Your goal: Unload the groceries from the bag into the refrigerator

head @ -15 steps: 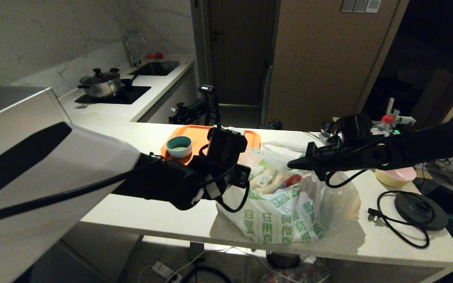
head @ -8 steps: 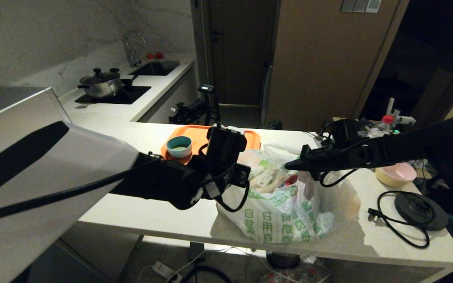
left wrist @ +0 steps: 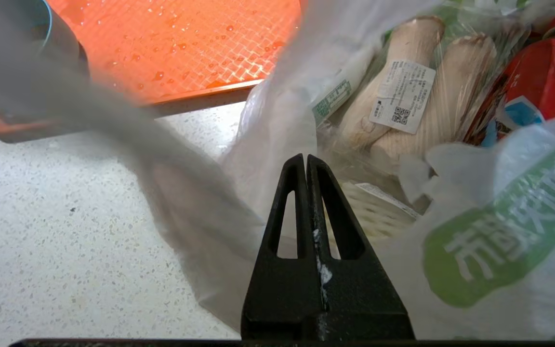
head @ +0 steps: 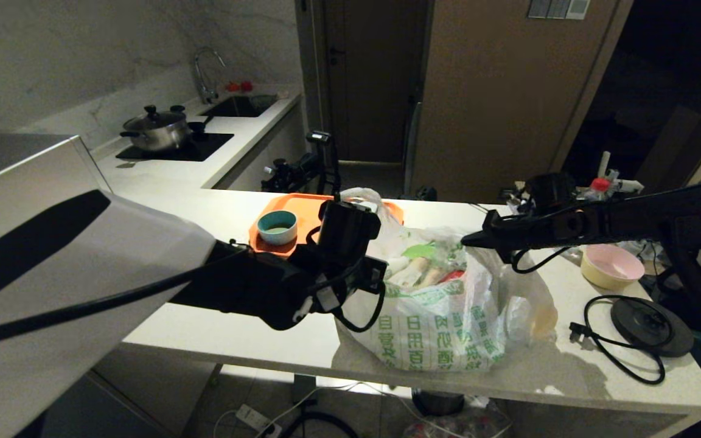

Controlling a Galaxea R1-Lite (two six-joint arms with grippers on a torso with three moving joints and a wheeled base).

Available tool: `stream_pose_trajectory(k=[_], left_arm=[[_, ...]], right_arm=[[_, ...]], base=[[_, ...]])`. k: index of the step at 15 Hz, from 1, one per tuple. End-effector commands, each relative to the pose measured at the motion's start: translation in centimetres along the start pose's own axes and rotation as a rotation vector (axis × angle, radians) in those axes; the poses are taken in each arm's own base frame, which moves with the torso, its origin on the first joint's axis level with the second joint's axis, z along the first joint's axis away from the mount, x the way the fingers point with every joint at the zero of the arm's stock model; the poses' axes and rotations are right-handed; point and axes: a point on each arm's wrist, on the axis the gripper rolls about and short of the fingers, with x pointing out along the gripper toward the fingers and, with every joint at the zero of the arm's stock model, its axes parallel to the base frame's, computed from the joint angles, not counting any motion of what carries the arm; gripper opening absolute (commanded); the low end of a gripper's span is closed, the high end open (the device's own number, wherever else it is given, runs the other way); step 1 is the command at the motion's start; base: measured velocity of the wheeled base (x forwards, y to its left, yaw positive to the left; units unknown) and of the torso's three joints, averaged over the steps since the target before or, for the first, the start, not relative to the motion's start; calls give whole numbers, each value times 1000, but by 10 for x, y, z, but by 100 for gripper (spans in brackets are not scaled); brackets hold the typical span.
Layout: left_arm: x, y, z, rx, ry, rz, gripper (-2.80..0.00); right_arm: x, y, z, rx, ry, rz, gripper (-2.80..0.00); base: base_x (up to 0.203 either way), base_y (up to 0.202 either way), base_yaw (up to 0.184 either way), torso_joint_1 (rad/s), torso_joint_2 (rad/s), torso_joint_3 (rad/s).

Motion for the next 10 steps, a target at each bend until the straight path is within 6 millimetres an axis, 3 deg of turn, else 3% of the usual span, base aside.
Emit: stream_pose_trajectory(k=[1,6,10], left_arm=[[0,0,-1,0,1,3,-280],[2,-1,-3,4,7,2,-280],[-2,-30,-11,37,14,-57,-280]], right_arm=[[-3,-1,8,0,-24,3,-280],[-39,25,13,6,-44,-2,-280],[-83,53,-8,13,-29,-11,-280]], base=[[0,0,0,0,0,0],[0,0,0,0,0,0],[0,0,0,0,0,0]])
